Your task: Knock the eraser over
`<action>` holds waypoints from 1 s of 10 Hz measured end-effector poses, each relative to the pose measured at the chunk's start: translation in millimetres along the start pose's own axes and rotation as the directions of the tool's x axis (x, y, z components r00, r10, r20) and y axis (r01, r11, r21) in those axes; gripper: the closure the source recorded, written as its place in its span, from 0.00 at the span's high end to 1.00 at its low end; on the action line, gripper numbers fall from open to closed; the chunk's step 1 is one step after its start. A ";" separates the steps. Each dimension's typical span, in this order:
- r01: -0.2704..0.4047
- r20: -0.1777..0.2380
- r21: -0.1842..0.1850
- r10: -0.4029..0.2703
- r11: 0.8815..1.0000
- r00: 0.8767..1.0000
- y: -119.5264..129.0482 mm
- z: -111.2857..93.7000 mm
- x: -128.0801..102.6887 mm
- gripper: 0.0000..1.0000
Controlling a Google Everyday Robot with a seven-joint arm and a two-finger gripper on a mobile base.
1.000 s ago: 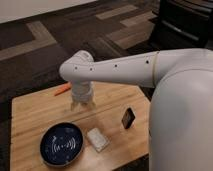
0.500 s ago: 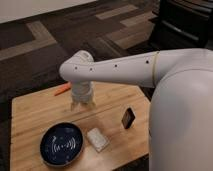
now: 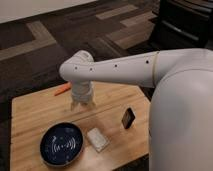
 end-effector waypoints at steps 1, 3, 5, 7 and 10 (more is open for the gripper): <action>0.001 0.000 0.001 -0.001 1.000 1.000 -0.2 0.3 0.3 0.65; 0.039 -0.003 0.021 -0.039 0.999 0.999 -3.5 6.2 7.5 0.65; 0.079 -0.002 0.031 -0.079 0.996 0.997 -11.6 15.0 14.0 0.65; 0.098 0.006 -0.015 -0.098 0.995 0.995 -25.5 25.6 15.8 0.65; 0.100 0.009 -0.086 -0.100 0.991 0.995 -57.5 43.2 18.0 0.65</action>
